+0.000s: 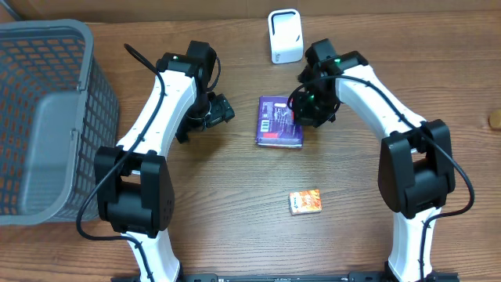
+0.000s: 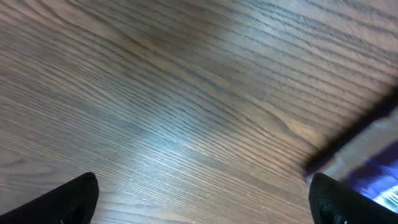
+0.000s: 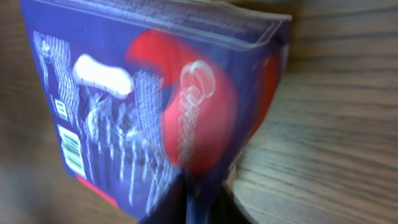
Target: Scan the item barcode
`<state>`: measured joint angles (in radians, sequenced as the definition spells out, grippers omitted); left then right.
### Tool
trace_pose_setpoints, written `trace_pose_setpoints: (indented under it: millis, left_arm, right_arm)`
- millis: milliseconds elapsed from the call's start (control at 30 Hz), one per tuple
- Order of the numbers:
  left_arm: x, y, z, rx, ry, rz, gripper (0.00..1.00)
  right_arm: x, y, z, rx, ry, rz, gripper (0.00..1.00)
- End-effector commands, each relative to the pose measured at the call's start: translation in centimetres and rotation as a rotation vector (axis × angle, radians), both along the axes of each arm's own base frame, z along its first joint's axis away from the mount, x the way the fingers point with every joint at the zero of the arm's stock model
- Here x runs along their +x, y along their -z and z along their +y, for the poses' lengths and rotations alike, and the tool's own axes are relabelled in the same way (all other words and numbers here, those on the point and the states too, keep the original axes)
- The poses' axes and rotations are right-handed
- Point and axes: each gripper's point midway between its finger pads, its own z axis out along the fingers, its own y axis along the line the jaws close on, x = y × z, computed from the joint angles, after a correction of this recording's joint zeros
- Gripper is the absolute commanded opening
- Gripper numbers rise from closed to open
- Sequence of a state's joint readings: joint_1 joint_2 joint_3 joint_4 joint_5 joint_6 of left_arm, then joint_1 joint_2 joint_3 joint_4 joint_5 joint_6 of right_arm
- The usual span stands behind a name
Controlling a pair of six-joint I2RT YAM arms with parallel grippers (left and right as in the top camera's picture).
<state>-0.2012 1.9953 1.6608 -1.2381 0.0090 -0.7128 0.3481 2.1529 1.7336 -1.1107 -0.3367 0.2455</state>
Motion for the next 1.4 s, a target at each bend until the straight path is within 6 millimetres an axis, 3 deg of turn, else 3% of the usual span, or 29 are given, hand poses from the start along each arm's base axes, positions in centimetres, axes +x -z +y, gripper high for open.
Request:
trace_pose_setpoints:
  millis: [0, 200, 367, 467, 600, 833, 1000, 1233, 1367]
  left_arm:
    - [-0.3, -0.6, -0.8, -0.046, 0.044, -0.006, 1.00]
    - [-0.1, -0.6, -0.9, -0.047, 0.045, -0.013, 1.00]
    - [-0.1, -0.6, -1.6, -0.049, 0.065, -0.020, 1.00]
    - [0.0, -0.6, -2.5, -0.051, 0.086, -0.034, 1.00]
    - [0.5, -0.7, -3.6, -0.058, 0.111, -0.065, 0.98]
    - [0.6, -0.7, -5.0, -0.055, 0.111, -0.084, 0.70]
    - [0.4, -0.5, -5.9, -0.058, 0.134, -0.091, 0.70]
    - [-0.6, 1.0, -5.8, -0.049, 0.139, -0.058, 0.75]
    - [-1.5, 2.6, -5.6, -0.047, 0.137, -0.032, 0.76]
  right_arm:
    - [0.1, -2.1, 0.2, 0.019, -0.076, -0.060, 0.37]
    - [0.5, -2.1, -1.6, 0.002, -0.047, -0.044, 0.63]
    - [2.4, -2.3, -3.3, 0.014, 0.000, -0.089, 0.74]
    - [4.4, -2.7, -3.8, 0.049, 0.014, -0.162, 0.74]
    - [5.5, -3.2, -2.4, 0.128, 0.002, -0.208, 0.73]
    - [6.9, -3.0, -1.6, 0.165, -0.009, -0.279, 0.73]
    - [6.8, -2.9, -0.3, 0.232, -0.039, -0.276, 0.69]
    - [6.2, 0.8, -0.5, 0.197, -0.039, -0.196, 0.67]
    - [5.6, 1.7, -0.6, 0.187, -0.036, -0.159, 0.59]
